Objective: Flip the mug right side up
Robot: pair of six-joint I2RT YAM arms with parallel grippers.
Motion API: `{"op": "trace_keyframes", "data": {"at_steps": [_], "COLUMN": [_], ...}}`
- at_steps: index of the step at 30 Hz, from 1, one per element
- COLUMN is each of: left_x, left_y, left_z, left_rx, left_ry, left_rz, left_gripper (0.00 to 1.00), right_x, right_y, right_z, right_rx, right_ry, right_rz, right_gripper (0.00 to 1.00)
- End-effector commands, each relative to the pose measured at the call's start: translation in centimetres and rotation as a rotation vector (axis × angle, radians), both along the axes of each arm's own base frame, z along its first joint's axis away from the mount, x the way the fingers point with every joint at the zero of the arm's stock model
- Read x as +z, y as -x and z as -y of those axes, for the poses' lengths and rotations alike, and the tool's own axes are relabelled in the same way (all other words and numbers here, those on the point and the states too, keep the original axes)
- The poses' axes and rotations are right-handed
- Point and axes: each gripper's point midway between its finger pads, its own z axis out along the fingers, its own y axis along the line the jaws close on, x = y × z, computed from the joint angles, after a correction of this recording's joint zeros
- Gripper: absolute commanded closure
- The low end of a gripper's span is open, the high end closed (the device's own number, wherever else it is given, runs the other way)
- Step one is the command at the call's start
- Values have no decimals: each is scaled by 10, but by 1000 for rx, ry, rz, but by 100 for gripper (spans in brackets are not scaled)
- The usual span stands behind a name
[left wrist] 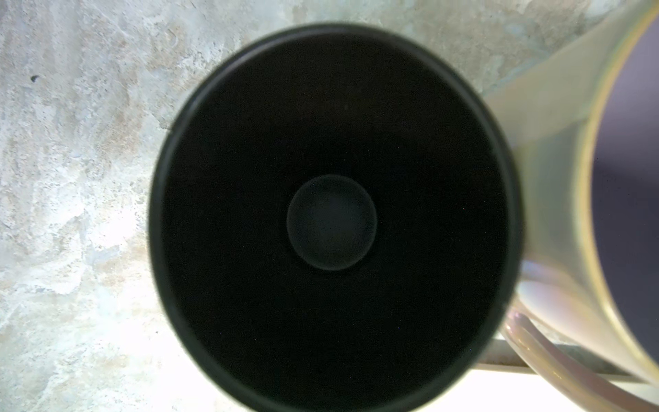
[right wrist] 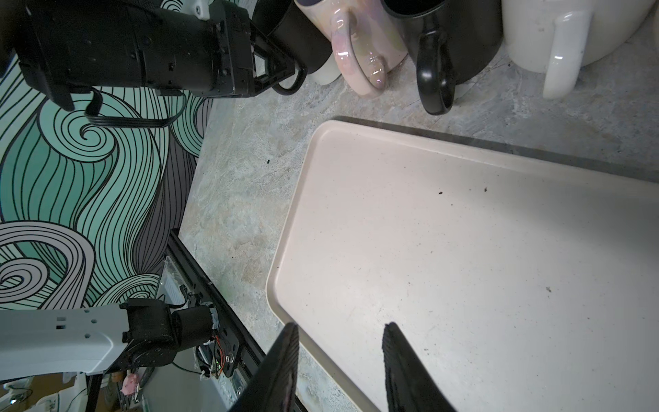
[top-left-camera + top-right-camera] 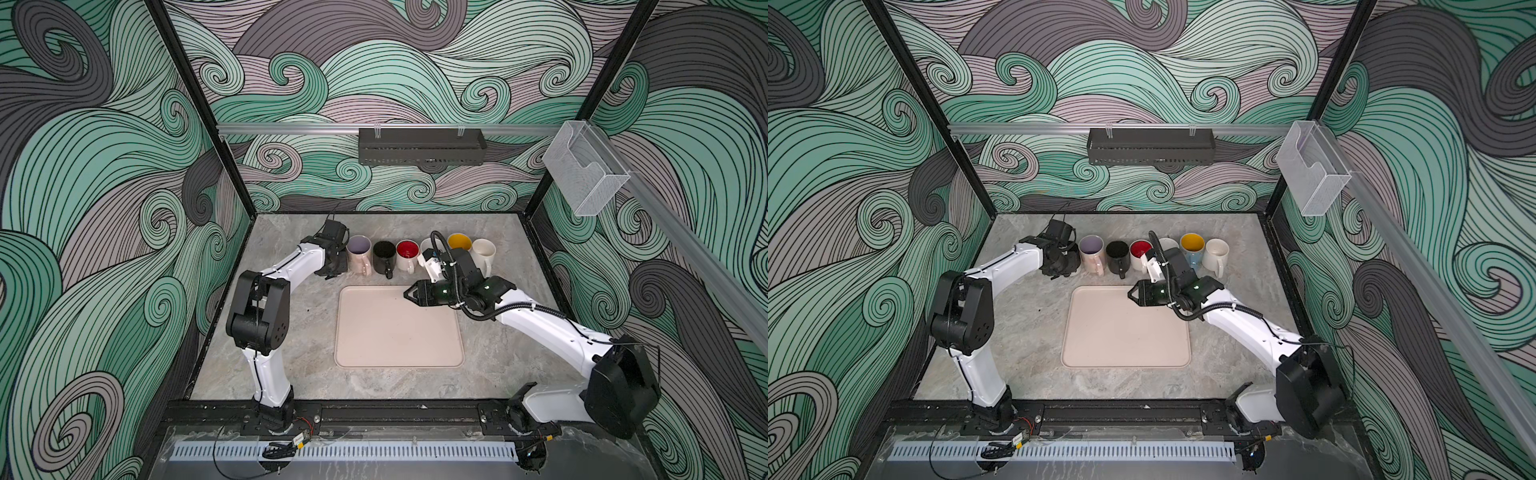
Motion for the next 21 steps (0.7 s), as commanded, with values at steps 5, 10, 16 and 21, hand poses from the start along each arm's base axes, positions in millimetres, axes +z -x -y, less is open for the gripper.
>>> {"op": "trace_keyframes", "data": {"at_steps": [5,10,16,21], "left_x": [22,40,86,138], "left_y": [-11,-3,26,66], "left_z": [-2,-7,-26,-35], "left_rx": [23,30,105,106], "left_ry": [9,6,-32,10], "left_rz": [86,112,198,373], "left_gripper": [60,33,1,1], "right_x": [7,15,42,61], "right_y": [1,2,0,-1], "right_z": [6,9,25,50], "right_rx": [-12,-18,-42,-94], "right_ry": [-3,-2,46,123], "right_rz": [26,42,125,217], "right_gripper": [59,59,56,31]}}
